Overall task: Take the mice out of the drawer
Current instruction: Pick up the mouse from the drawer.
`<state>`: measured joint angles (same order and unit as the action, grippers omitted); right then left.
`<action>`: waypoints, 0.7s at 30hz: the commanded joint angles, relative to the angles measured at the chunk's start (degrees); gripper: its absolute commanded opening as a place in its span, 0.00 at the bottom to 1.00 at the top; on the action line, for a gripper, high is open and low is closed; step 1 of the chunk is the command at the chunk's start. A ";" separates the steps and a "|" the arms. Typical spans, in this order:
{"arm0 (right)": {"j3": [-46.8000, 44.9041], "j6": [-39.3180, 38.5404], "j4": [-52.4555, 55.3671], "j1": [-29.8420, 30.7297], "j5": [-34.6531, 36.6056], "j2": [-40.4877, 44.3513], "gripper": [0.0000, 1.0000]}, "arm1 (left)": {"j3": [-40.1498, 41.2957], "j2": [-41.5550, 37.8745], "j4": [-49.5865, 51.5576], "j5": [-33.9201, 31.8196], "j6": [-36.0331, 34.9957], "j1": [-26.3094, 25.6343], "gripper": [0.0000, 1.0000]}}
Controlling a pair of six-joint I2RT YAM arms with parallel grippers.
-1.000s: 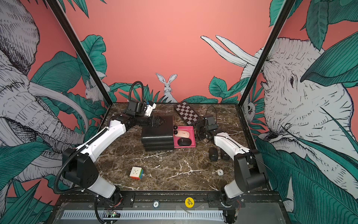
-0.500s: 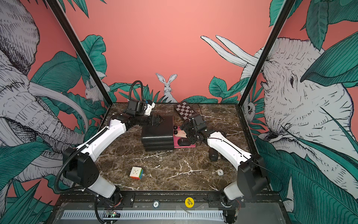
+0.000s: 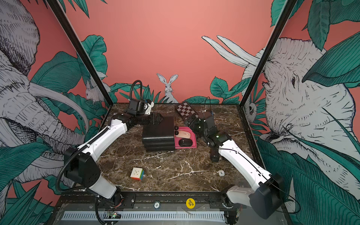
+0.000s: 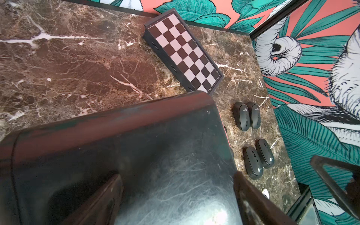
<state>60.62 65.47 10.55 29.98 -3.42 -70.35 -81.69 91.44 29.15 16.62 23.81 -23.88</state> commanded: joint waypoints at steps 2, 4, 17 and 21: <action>-2.08 -1.13 -6.64 -4.35 -4.47 0.06 0.99 | -0.21 1.47 3.62 -2.49 1.68 0.00 0.92; 1.65 -7.62 -1.91 -4.75 -6.12 -2.29 0.99 | 0.08 1.04 3.65 -2.97 1.58 -0.03 0.92; 13.47 -36.44 30.95 -2.36 -4.36 -16.03 0.99 | 0.82 0.63 3.81 -2.13 1.35 -0.01 0.92; 10.99 -39.24 28.27 0.82 -3.96 -18.29 0.99 | 1.32 0.67 3.81 -1.35 1.42 -0.03 0.92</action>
<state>72.34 31.46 36.80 28.88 -7.92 -87.90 -81.71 91.48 28.84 15.33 24.29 -23.92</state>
